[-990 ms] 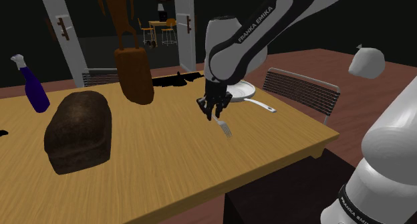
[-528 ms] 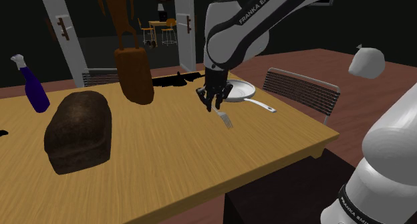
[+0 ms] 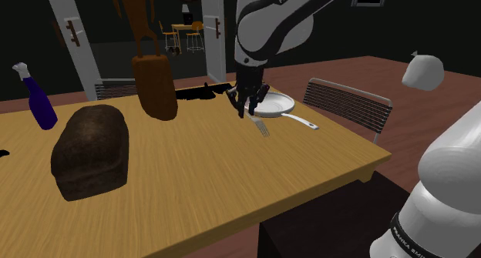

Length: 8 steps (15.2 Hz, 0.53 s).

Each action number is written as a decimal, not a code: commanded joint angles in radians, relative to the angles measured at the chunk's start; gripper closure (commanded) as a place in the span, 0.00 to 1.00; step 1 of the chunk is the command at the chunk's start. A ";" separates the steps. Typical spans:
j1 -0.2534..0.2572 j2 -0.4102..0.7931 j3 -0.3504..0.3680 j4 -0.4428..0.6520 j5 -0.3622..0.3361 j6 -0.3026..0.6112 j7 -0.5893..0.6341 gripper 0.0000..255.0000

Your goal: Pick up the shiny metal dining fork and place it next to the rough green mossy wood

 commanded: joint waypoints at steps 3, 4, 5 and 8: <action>-0.031 0.092 -0.018 0.104 -0.037 -0.016 -0.022 1.00; -0.040 0.125 -0.023 0.139 -0.050 -0.018 -0.028 1.00; -0.048 0.158 -0.029 0.174 -0.062 -0.022 -0.034 1.00; -0.068 0.258 -0.045 0.288 -0.096 -0.040 -0.050 1.00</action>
